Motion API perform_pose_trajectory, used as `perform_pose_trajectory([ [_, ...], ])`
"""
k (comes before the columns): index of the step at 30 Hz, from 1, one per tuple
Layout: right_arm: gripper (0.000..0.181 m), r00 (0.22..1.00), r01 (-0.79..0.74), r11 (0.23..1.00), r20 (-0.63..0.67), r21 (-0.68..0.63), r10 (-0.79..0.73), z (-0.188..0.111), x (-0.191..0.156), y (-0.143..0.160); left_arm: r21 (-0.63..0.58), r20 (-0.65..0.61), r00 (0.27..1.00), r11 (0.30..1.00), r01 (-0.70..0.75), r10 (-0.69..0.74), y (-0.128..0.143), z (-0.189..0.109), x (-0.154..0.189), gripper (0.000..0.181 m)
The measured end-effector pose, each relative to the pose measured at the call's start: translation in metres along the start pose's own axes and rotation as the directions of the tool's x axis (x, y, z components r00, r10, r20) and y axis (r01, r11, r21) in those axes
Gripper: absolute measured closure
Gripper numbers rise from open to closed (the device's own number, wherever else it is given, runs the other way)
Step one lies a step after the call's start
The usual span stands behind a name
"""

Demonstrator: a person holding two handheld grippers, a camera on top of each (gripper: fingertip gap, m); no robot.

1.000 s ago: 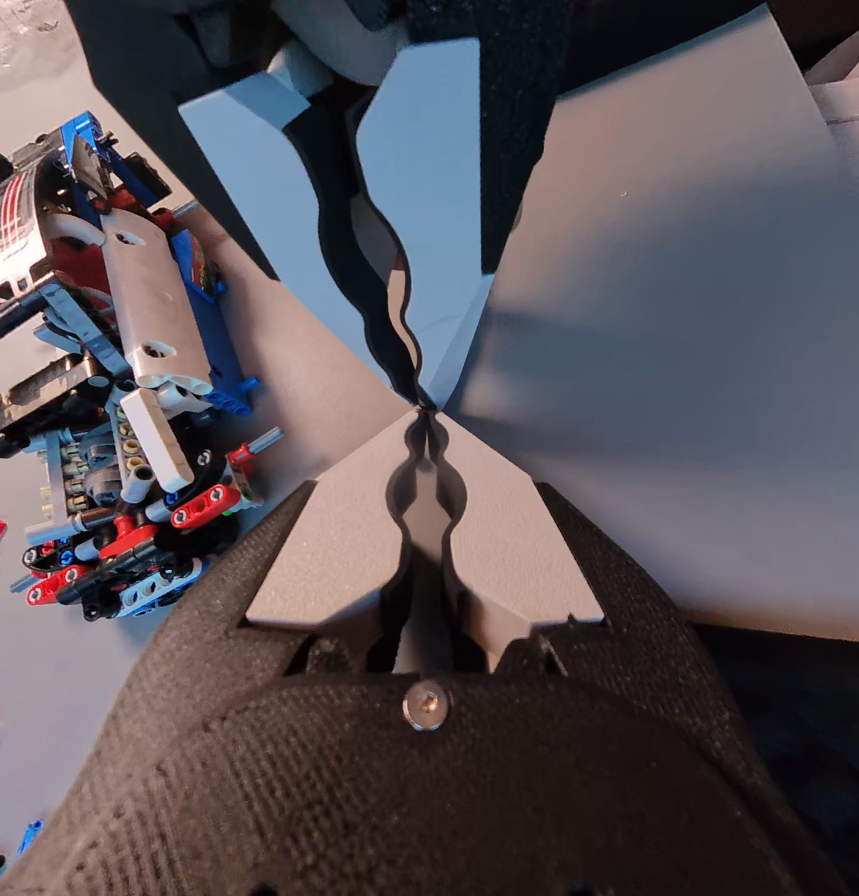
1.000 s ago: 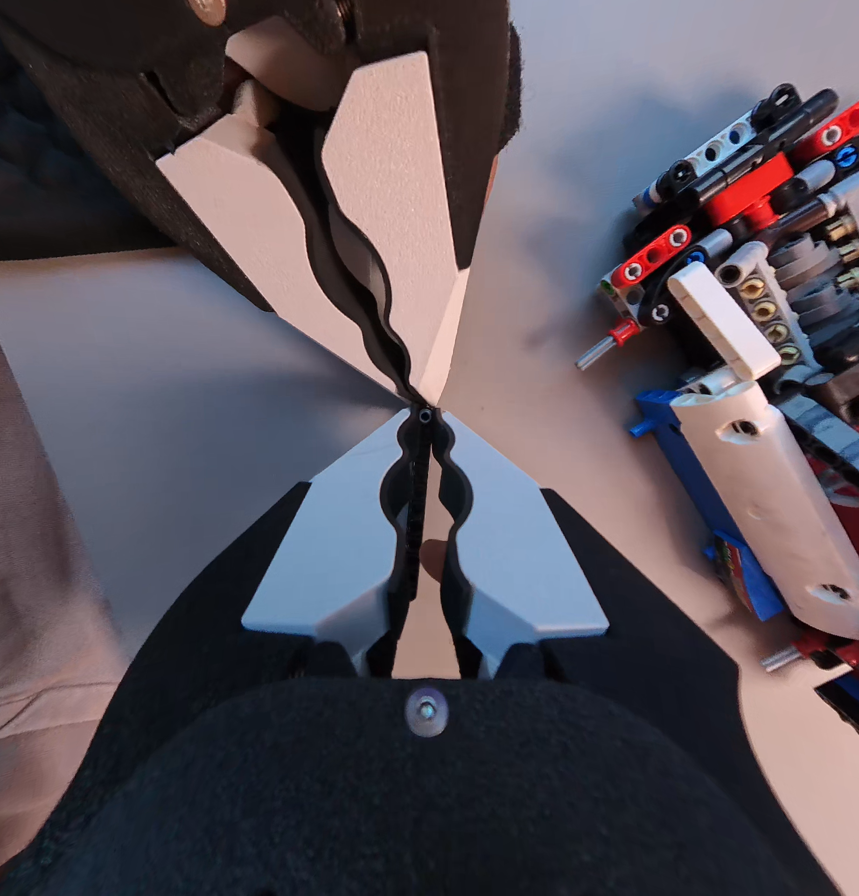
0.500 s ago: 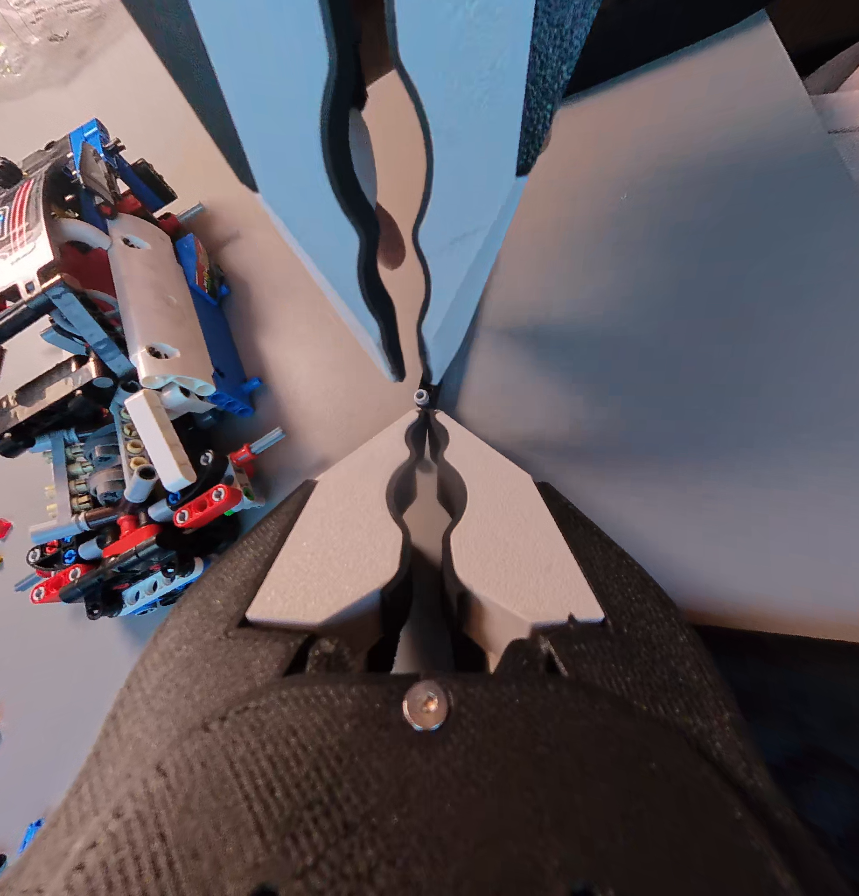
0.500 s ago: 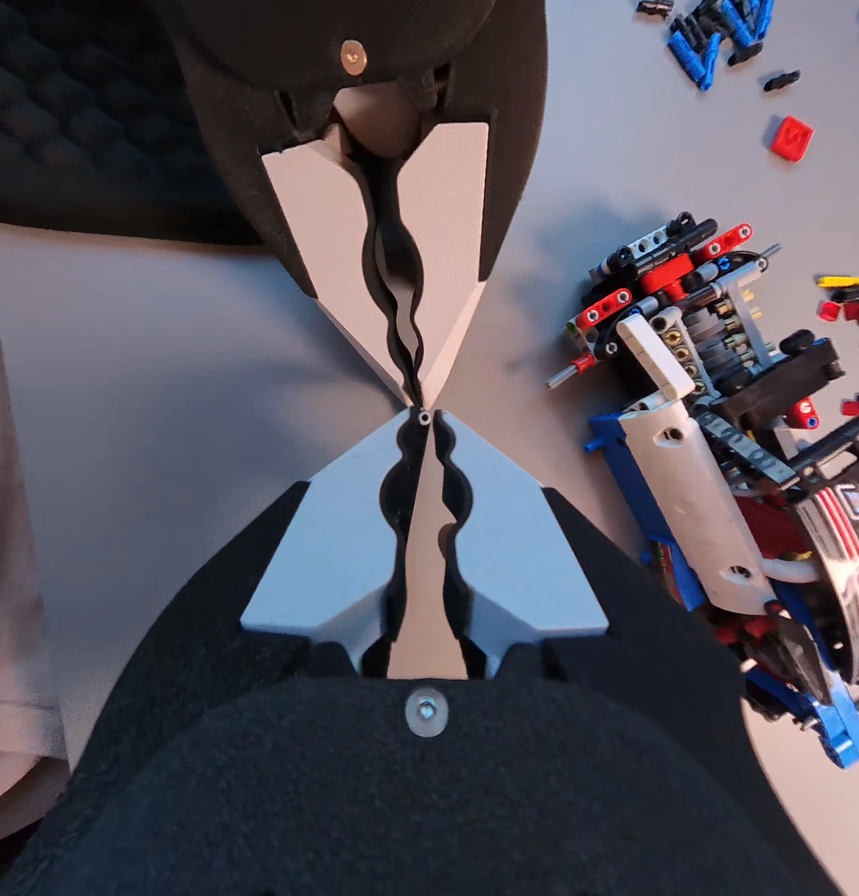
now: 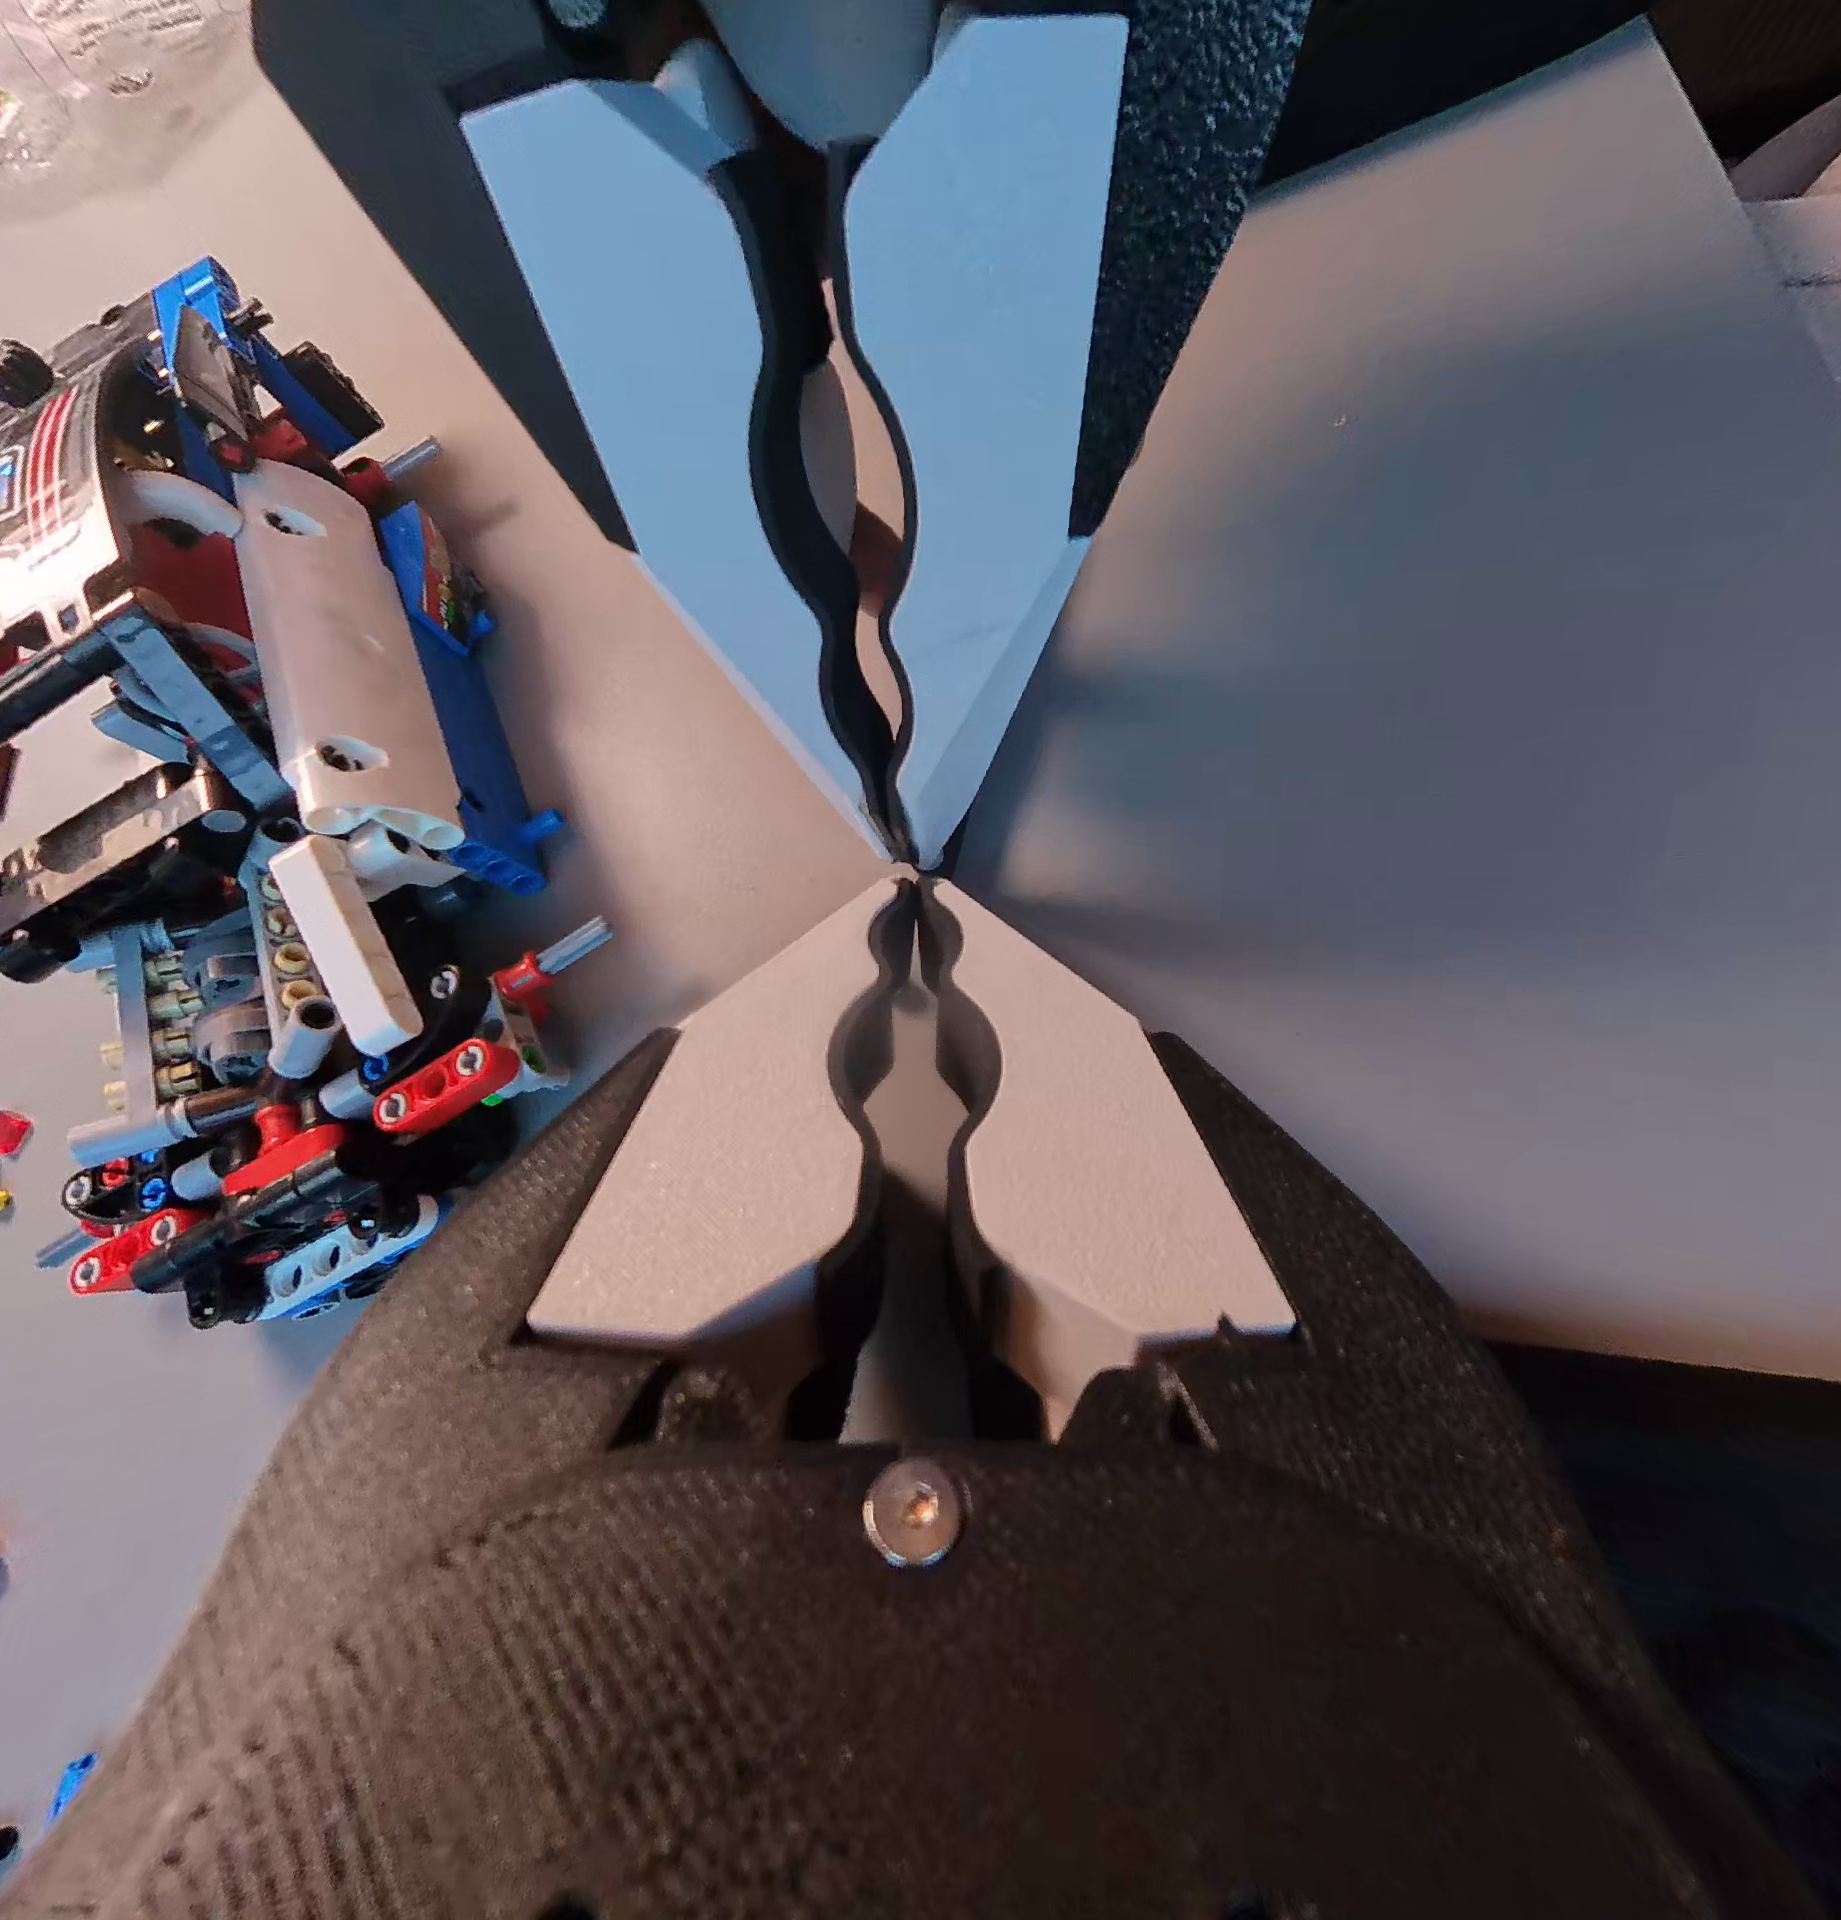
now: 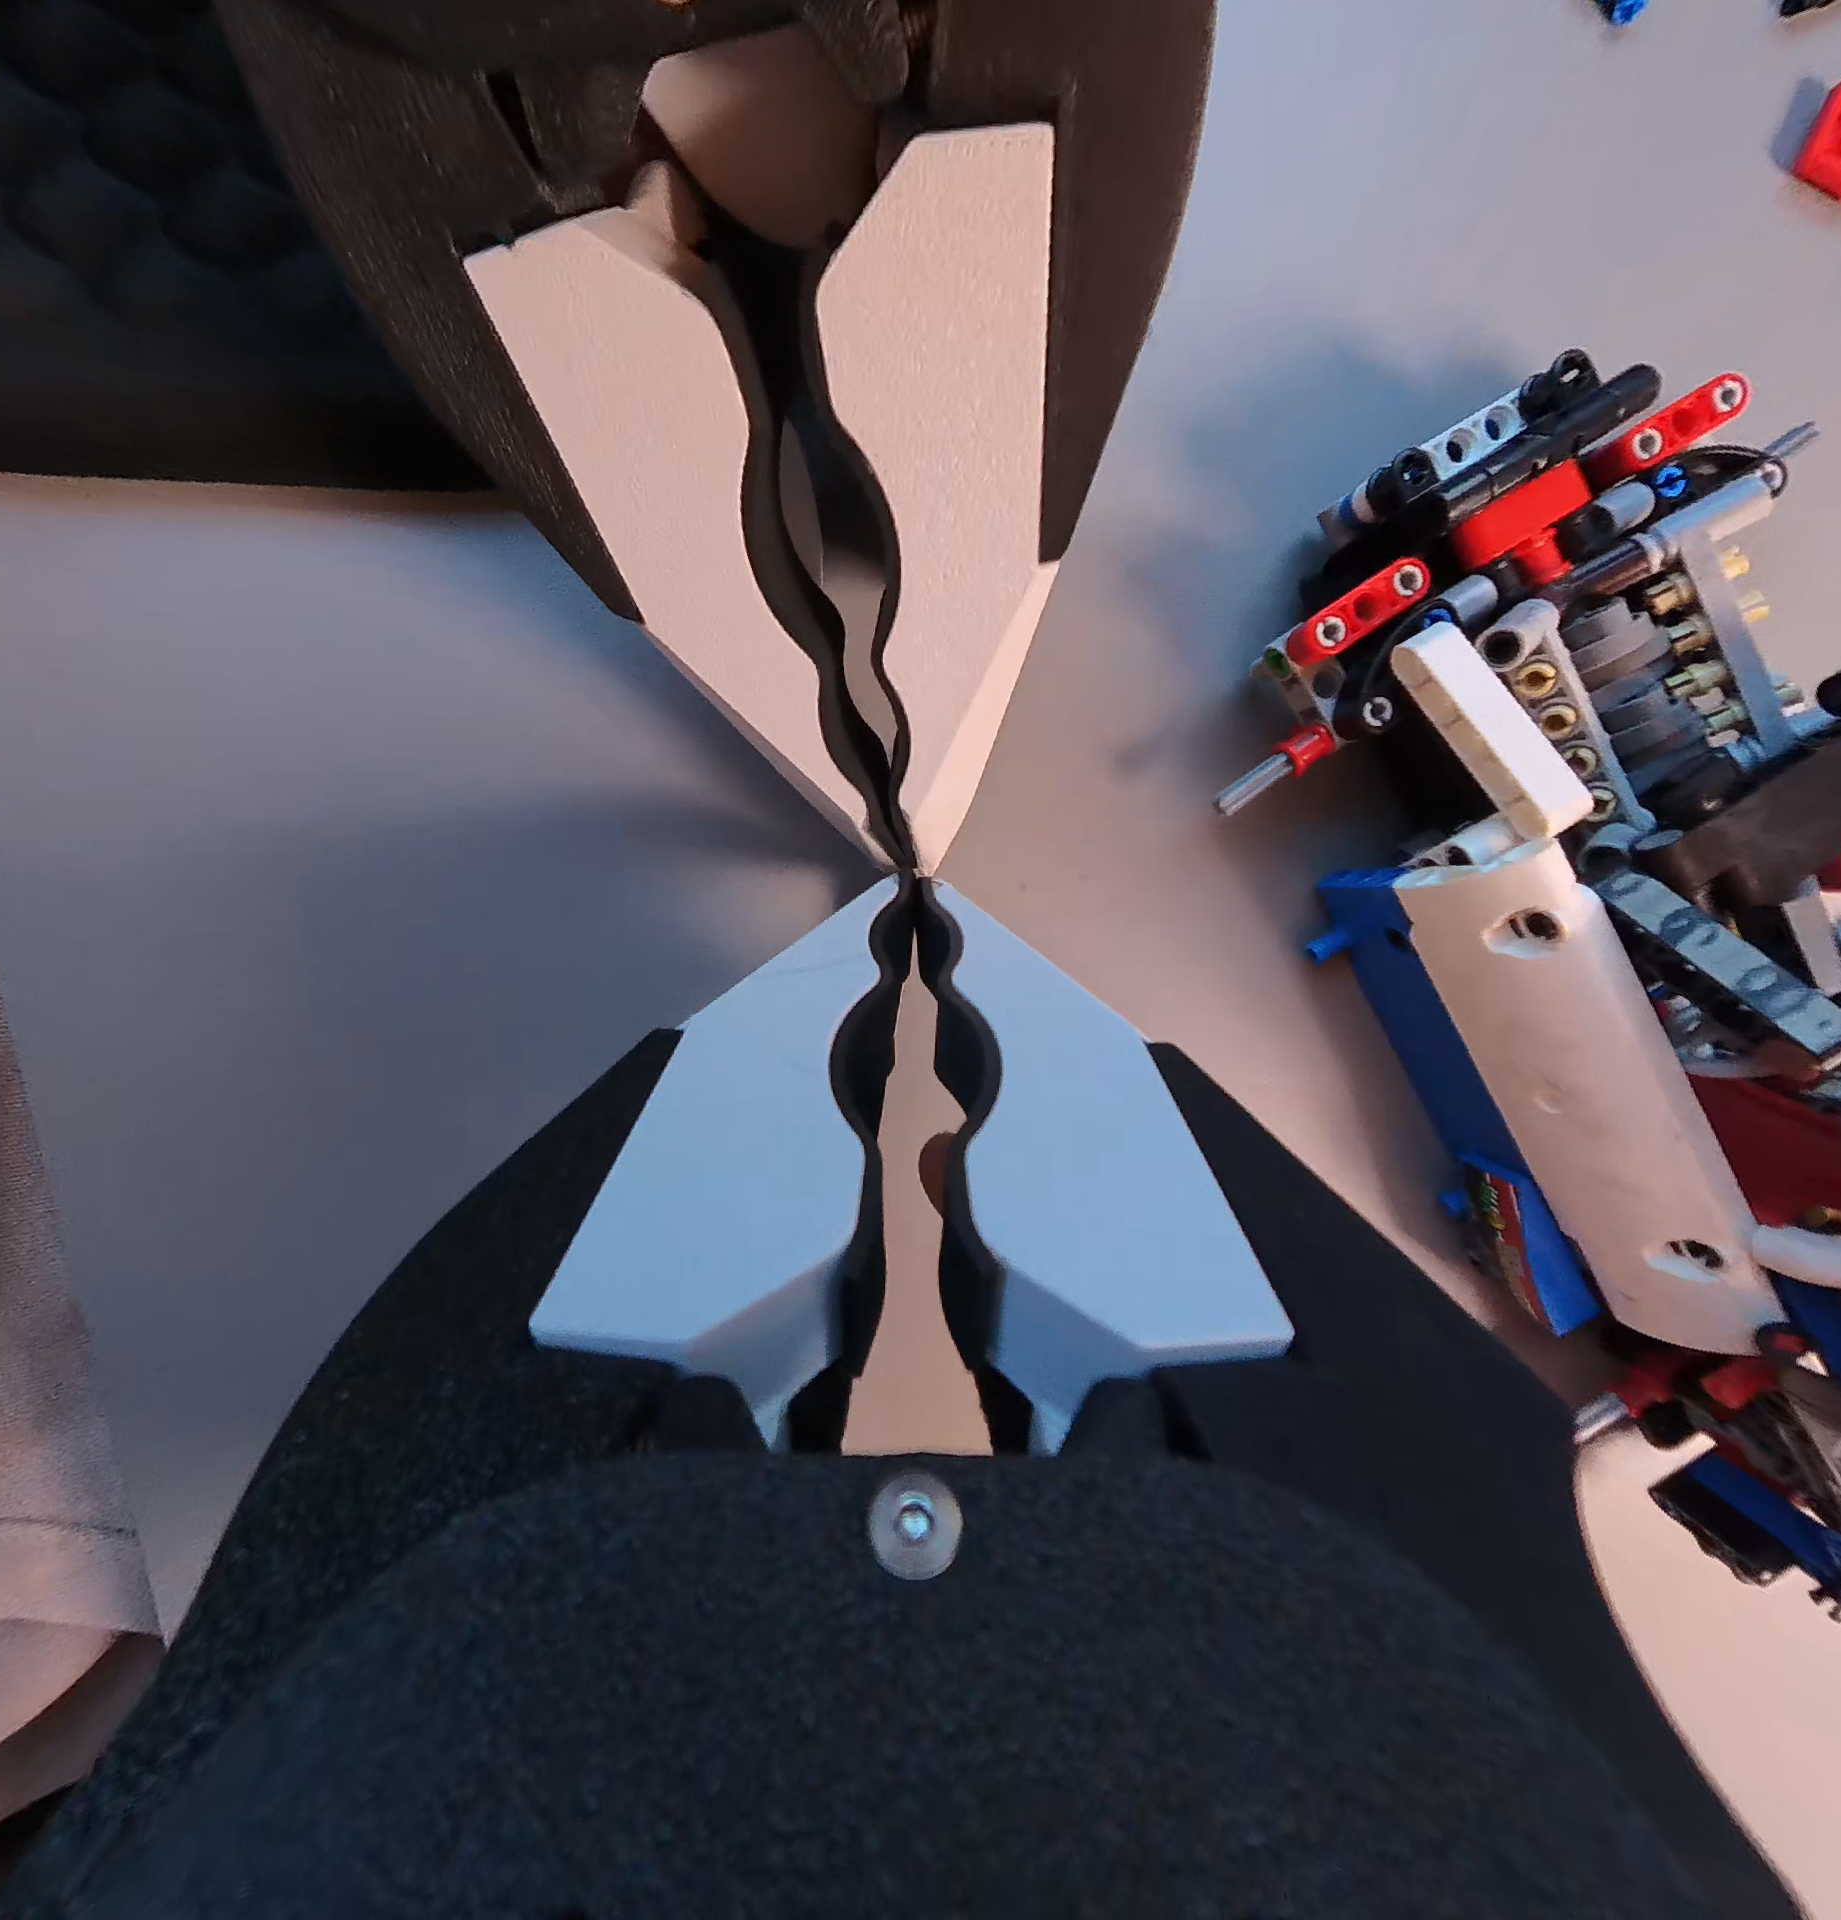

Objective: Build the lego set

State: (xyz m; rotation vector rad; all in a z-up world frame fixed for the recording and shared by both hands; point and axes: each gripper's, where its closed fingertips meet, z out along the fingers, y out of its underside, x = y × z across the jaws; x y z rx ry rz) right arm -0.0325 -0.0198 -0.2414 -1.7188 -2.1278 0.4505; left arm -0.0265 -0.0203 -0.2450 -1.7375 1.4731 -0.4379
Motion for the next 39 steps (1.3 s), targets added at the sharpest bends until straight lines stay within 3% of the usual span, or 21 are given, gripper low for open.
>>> perform_pose_trajectory([
  [5,0.181,1.0,-0.026,0.995,-0.016,0.092,0.027,-0.005,0.002,-0.005,0.001,0.006,1.0,1.0,-0.003,0.003,0.0,0.0,0.0,0.181],
  [7,0.167,0.997,-0.078,0.988,0.032,0.136,0.075,-0.015,-0.001,-0.007,0.003,0.011,1.0,1.0,-0.007,0.007,0.0,0.0,-0.001,0.181],
  [9,0.155,0.998,-0.056,0.994,0.031,0.092,0.054,-0.02,-0.004,0.006,0.008,0.01,1.0,1.0,-0.007,0.007,-0.001,-0.001,-0.001,0.176],
  [12,0.157,0.999,-0.04,0.997,0.01,0.065,0.039,-0.019,-0.006,0.02,0.046,0.022,1.0,0.999,0.01,-0.011,-0.002,-0.008,-0.006,0.172],
  [14,0.168,1.0,-0.027,0.998,0.014,0.05,0.026,-0.017,-0.007,0.027,0.073,0.052,0.998,0.997,0.031,-0.035,-0.001,-0.019,-0.018,0.171],
  [17,0.176,0.995,0.09,0.996,0.038,0.004,-0.09,-0.015,-0.003,0.035,0.106,0.08,0.991,0.99,0.094,-0.103,0.005,-0.039,-0.04,0.168],
  [19,0.175,0.975,0.204,0.978,0.1,-0.029,-0.201,-0.016,-0.004,0.038,0.128,0.005,0.988,0.98,0.155,-0.157,0.009,-0.048,-0.039,0.169],
  [22,0.176,0.929,0.356,0.93,0.148,-0.097,-0.34,-0.018,0.002,0.043,0.1,-0.075,0.983,0.979,0.177,-0.169,0.013,-0.044,-0.026,0.169],
  [24,0.168,0.917,0.374,0.923,0.185,-0.095,-0.353,-0.018,0.0,0.041,0.052,-0.096,0.984,0.987,0.153,-0.147,0.014,-0.034,-0.016,0.169],
  [31,0.164,0.968,0.223,0.967,0.09,0.123,-0.235,-0.028,0.002,0.025,-0.04,-0.097,0.989,0.993,0.112,-0.115,0.012,-0.011,-0.006,0.169],
  [36,0.168,0.992,0.122,0.95,-0.01,0.286,-0.124,-0.035,-0.004,0.019,-0.053,-0.069,0.992,0.994,0.098,-0.102,0.009,-0.007,-0.007,0.178],
  [39,0.167,0.989,0.121,0.892,-0.128,0.436,-0.072,-0.046,-0.007,-0.003,0.051,-0.086,0.98,0.981,0.186,-0.182,-0.006,-0.012,-0.01,0.178],
])
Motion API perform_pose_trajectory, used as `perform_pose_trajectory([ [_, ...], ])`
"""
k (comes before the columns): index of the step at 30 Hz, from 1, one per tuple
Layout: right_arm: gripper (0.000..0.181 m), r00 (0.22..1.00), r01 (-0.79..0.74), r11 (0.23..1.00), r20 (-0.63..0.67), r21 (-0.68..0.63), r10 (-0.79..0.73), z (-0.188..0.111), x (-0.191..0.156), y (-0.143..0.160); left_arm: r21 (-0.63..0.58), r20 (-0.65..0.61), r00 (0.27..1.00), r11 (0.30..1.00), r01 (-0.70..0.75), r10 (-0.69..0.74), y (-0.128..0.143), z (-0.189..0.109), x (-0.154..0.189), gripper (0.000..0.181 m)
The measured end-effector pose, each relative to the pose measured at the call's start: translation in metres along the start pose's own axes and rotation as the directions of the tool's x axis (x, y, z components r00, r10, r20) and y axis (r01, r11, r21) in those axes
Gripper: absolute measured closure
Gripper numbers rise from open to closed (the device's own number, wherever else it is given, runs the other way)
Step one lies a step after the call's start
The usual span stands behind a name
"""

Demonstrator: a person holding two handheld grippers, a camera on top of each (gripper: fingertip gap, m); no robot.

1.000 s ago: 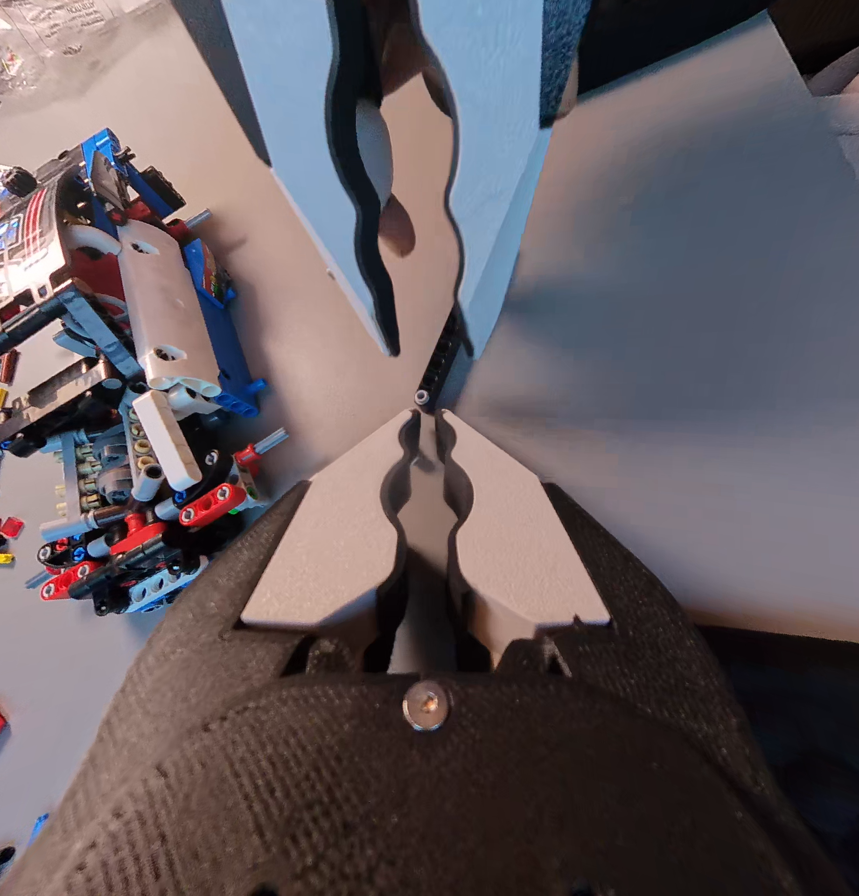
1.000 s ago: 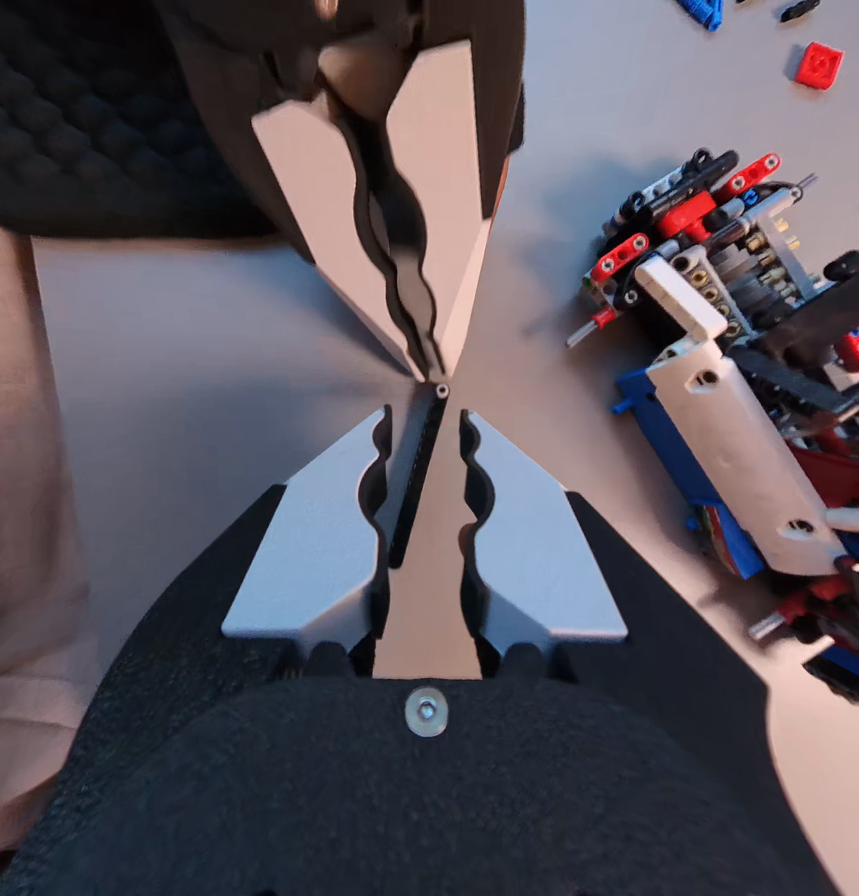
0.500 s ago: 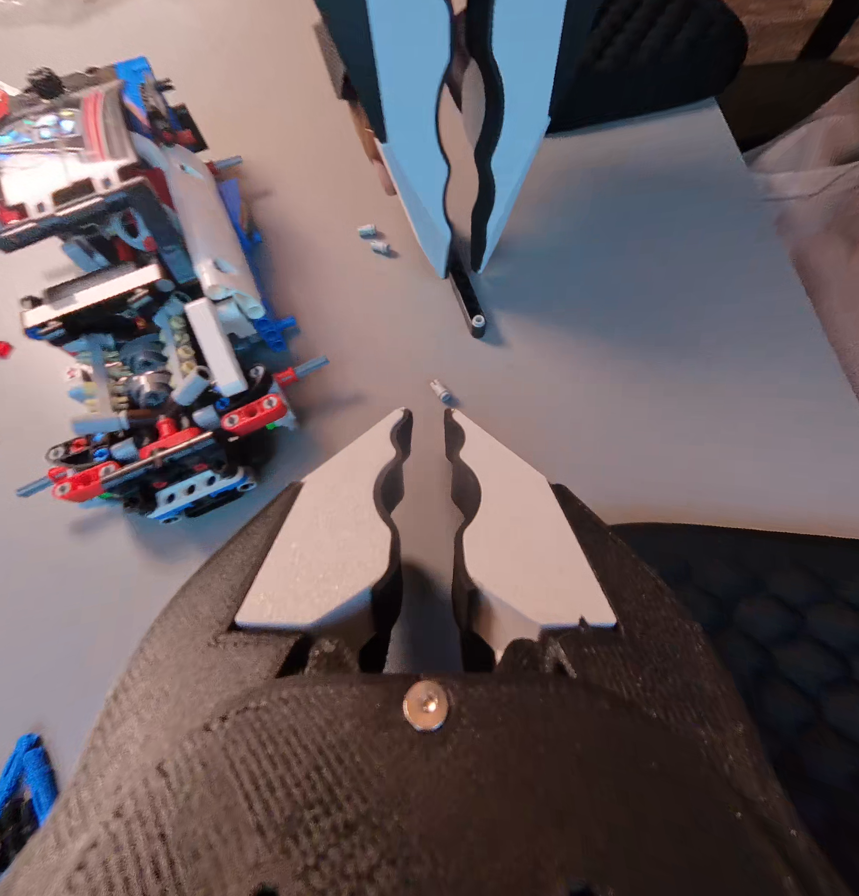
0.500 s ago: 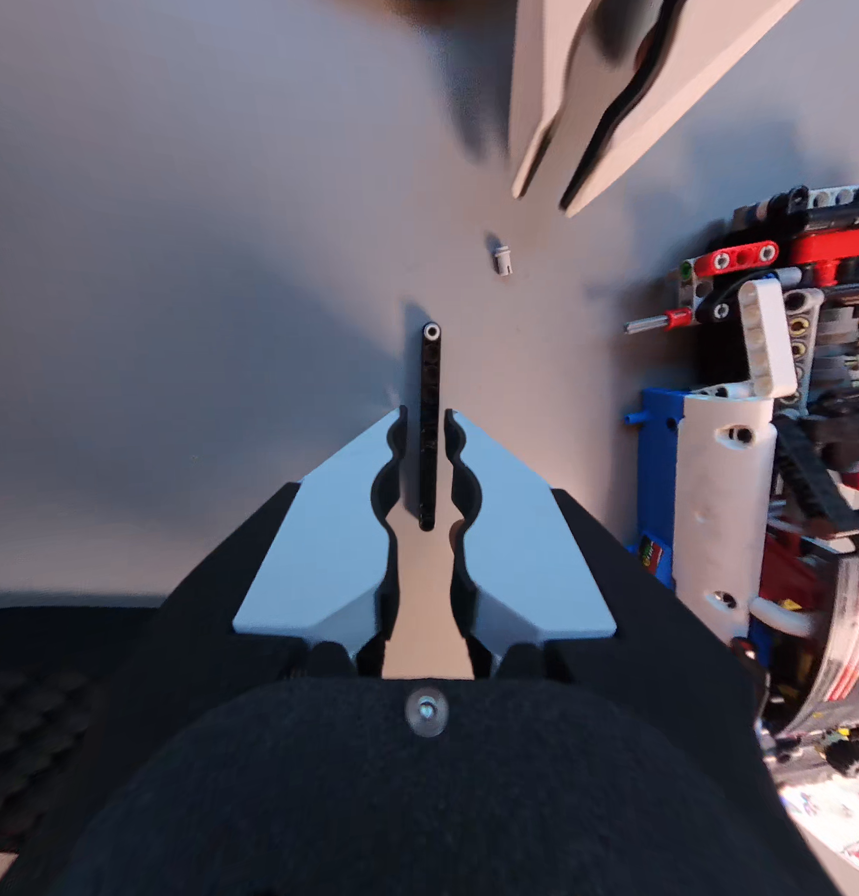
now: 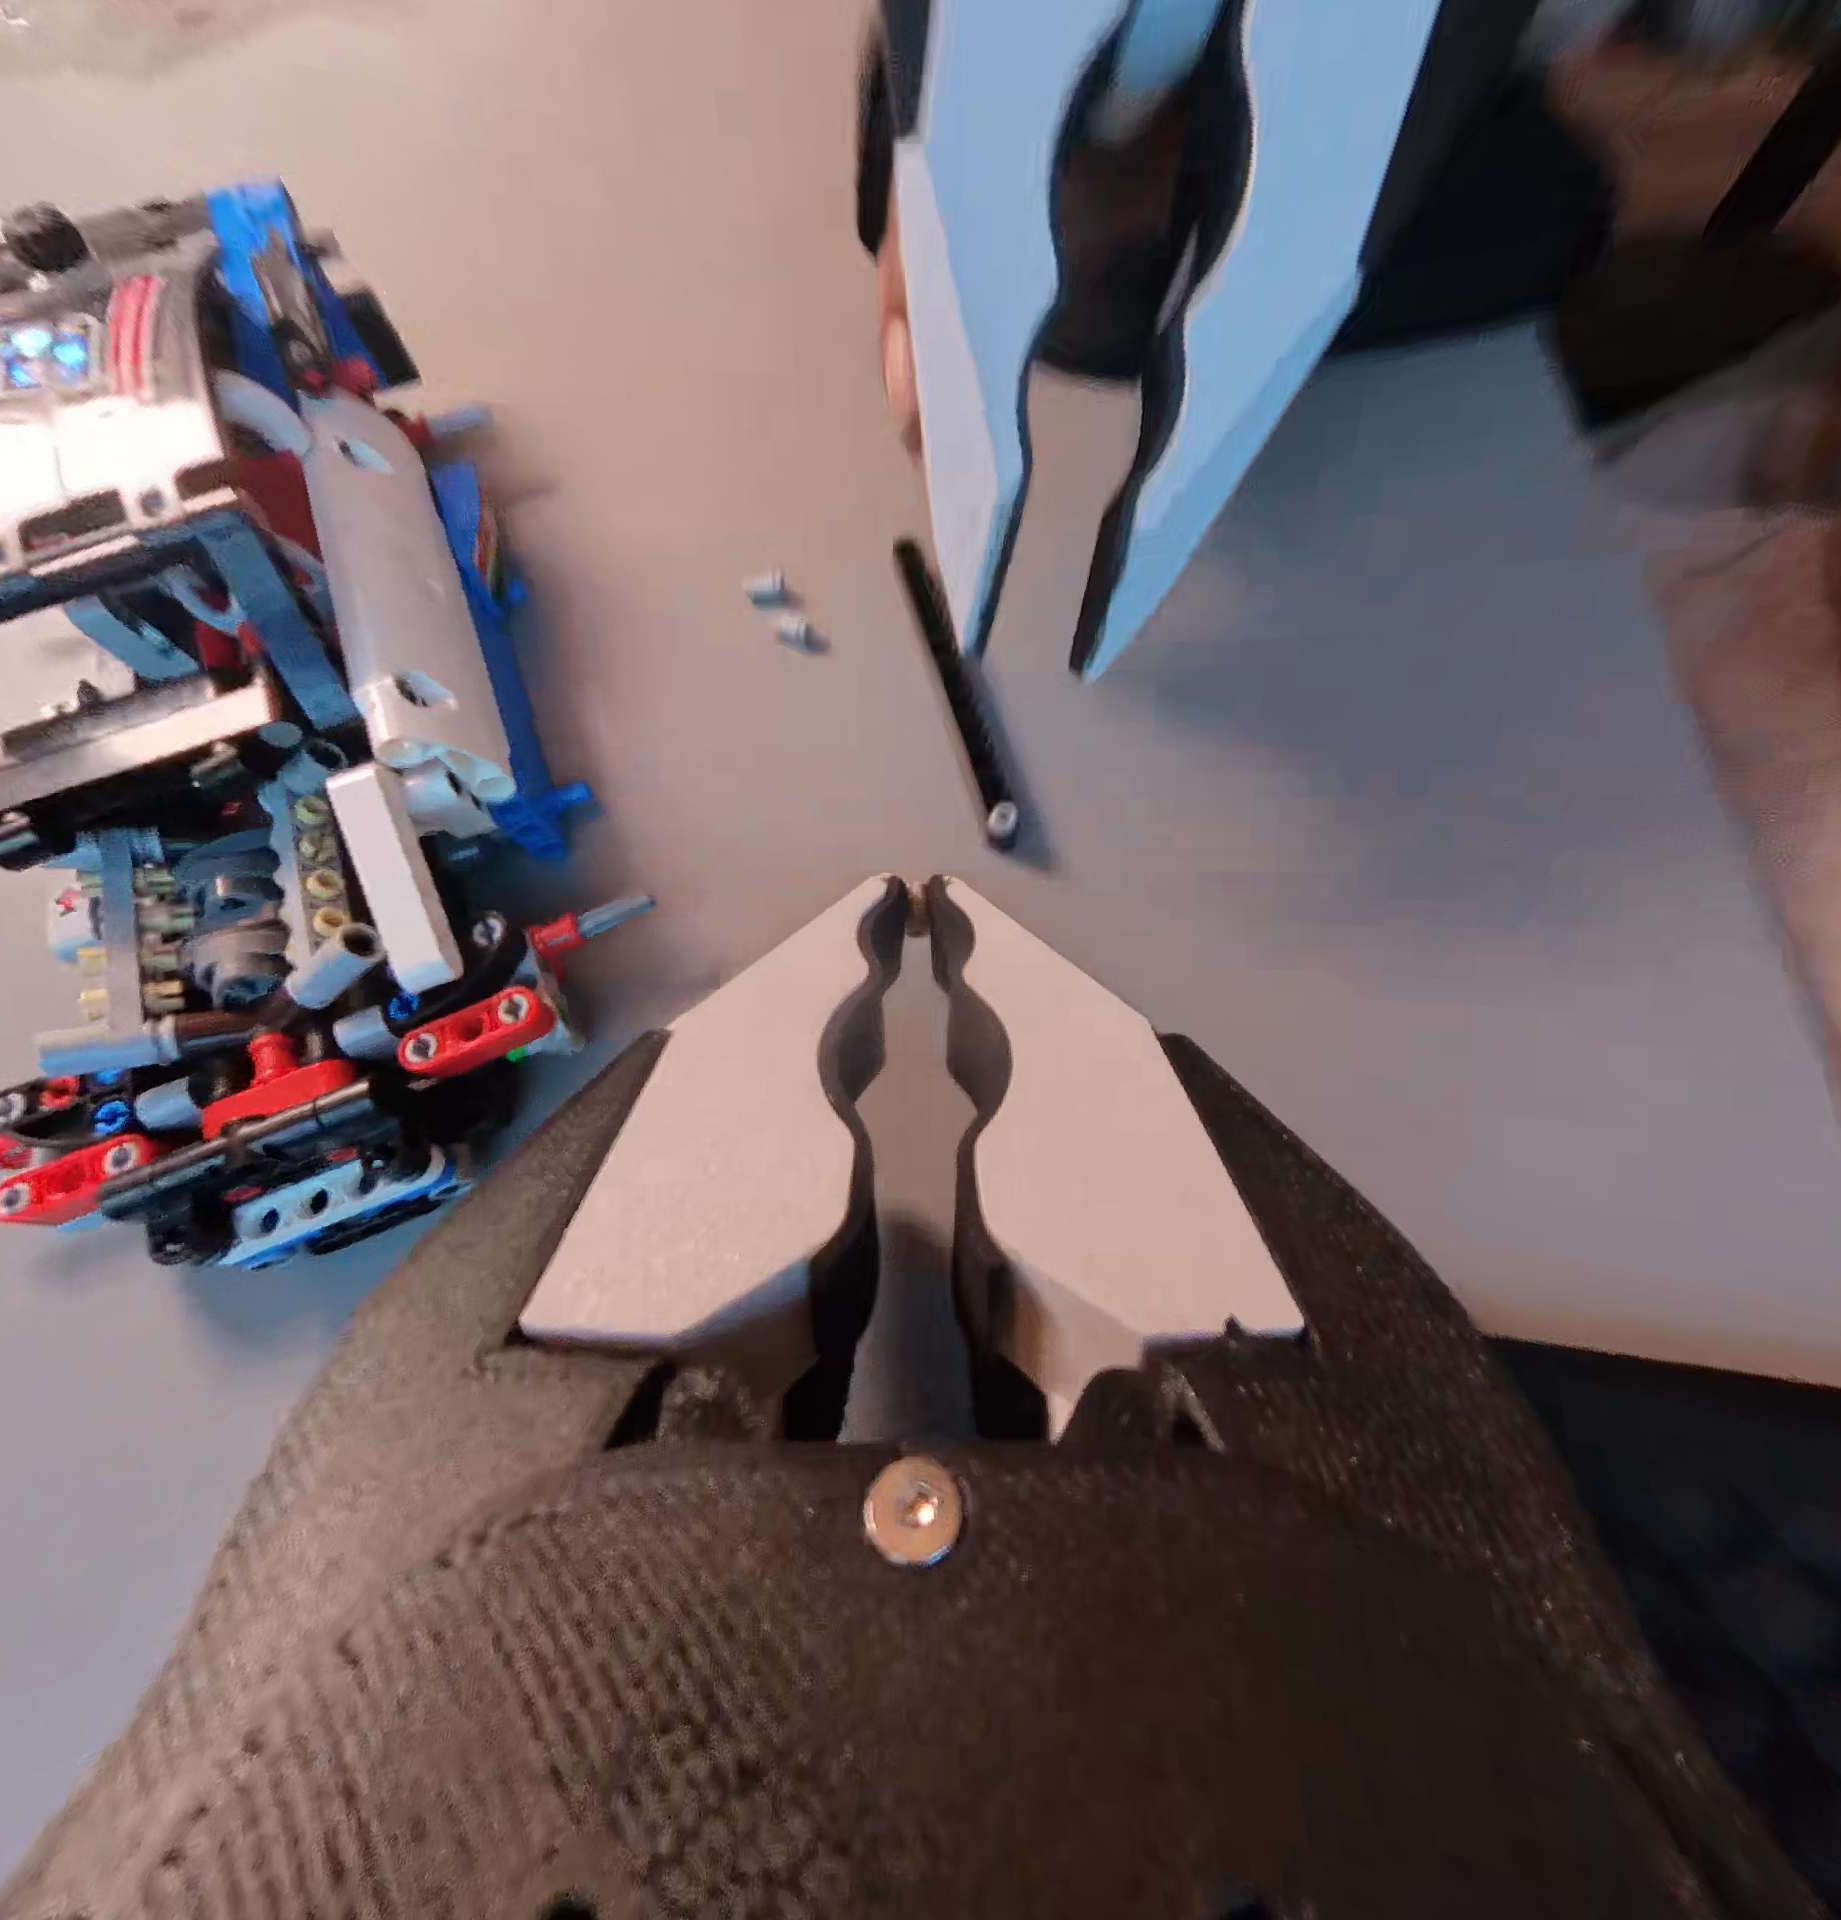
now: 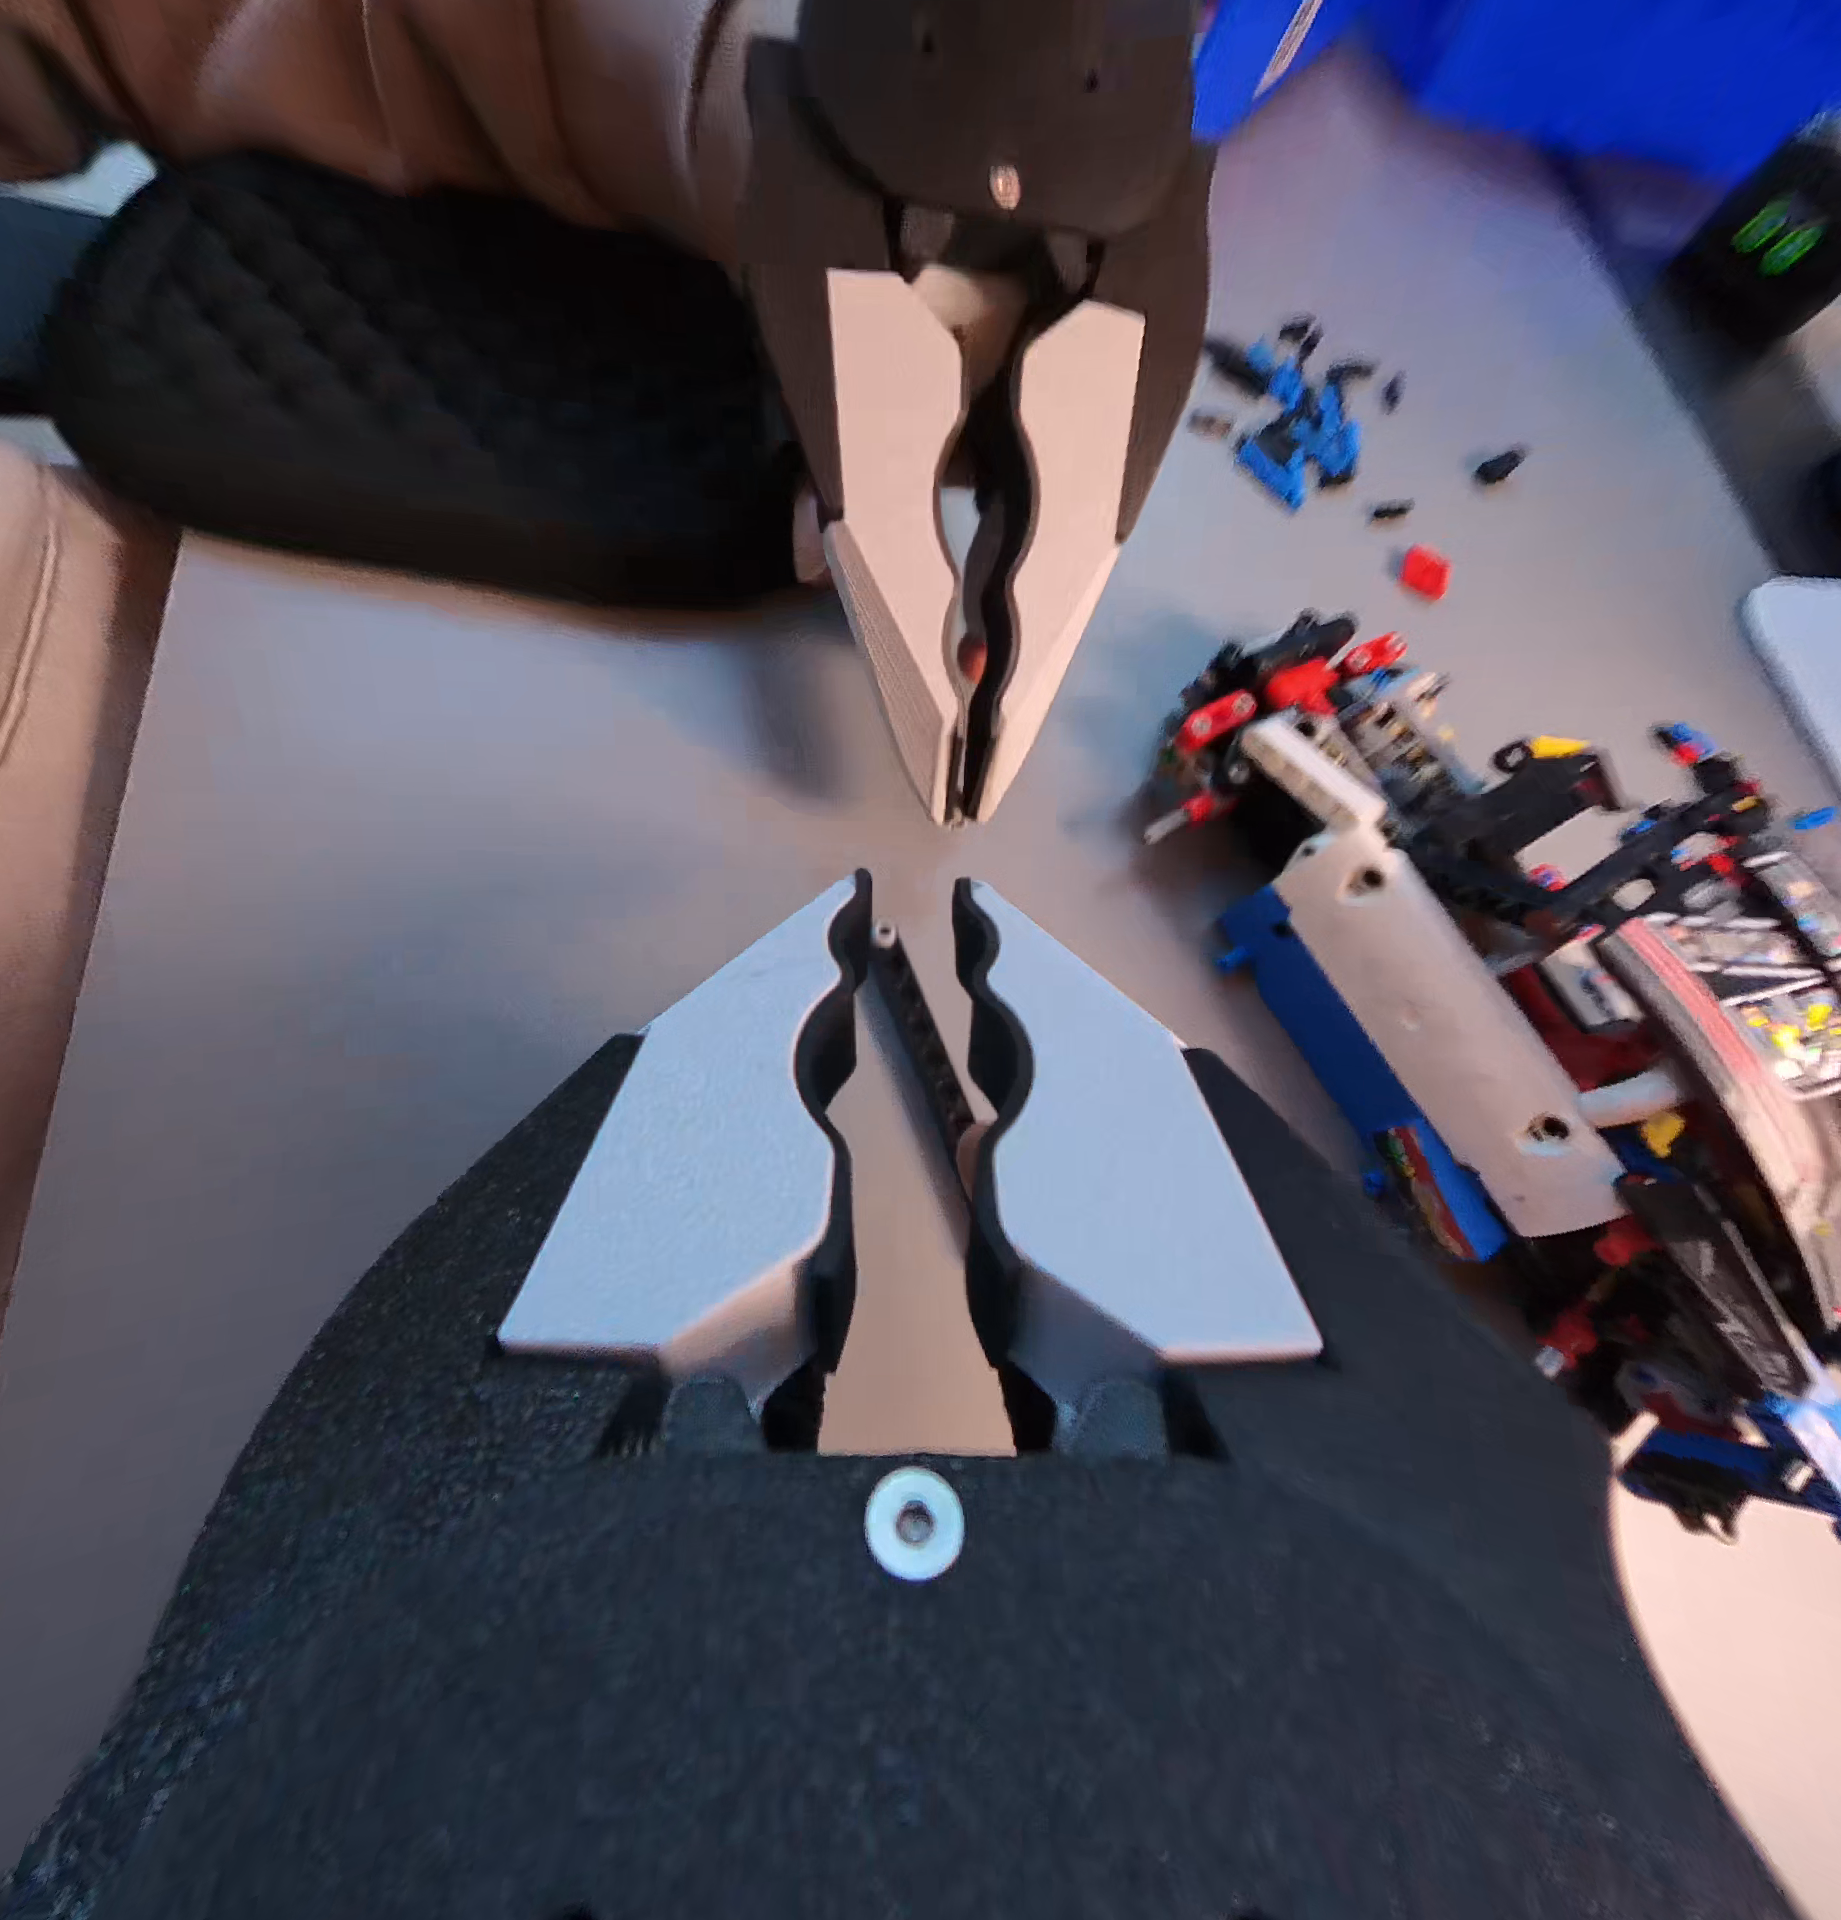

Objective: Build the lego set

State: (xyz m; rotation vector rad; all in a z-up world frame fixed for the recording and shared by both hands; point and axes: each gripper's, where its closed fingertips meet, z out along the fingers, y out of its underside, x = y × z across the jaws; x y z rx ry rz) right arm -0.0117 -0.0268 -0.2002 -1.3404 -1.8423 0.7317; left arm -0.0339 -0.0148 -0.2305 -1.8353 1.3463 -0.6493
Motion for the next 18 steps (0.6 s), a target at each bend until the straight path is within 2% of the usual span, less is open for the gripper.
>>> perform_pose_trajectory([
  [2,0.166,0.987,0.063,0.994,-0.155,0.089,-0.048,-0.002,0.005,-0.02,0.207,-0.103,0.984,0.965,0.164,-0.145,-0.033,-0.016,0.003,0.178],
  [3,0.166,0.969,0.099,0.986,-0.239,0.133,-0.065,-0.006,0.009,-0.032,0.311,-0.162,0.962,0.914,0.261,-0.22,-0.051,-0.029,-0.001,0.178],
  [5,0.166,0.913,0.161,0.967,-0.402,0.198,-0.07,-0.015,0.018,-0.054,0.488,-0.371,0.861,0.715,0.5,-0.348,-0.084,-0.06,-0.007,0.178],
  [6,0.166,0.875,0.193,0.959,-0.48,0.209,-0.072,-0.021,0.024,-0.063,0.526,-0.476,0.794,0.601,0.602,-0.378,-0.095,-0.074,-0.011,0.178],
  [7,0.166,0.843,0.218,0.951,-0.533,0.219,-0.071,-0.025,0.028,-0.072,0.537,-0.554,0.733,0.505,0.676,-0.394,-0.1,-0.083,-0.016,0.179],
  [9,0.165,0.787,0.242,0.942,-0.614,0.231,-0.052,-0.03,0.036,-0.087,0.535,-0.649,0.655,0.379,0.755,-0.388,-0.106,-0.093,-0.021,0.179],
  [12,0.163,0.738,0.278,0.932,-0.673,0.235,-0.051,-0.031,0.044,-0.104,0.534,-0.706,0.611,0.297,0.792,-0.358,-0.113,-0.1,-0.02,0.179],
  [18,0.17,0.701,0.31,0.928,-0.709,0.205,-0.077,-0.025,0.053,-0.113,0.539,-0.729,0.594,0.25,0.805,-0.34,-0.117,-0.104,-0.016,0.178],
])
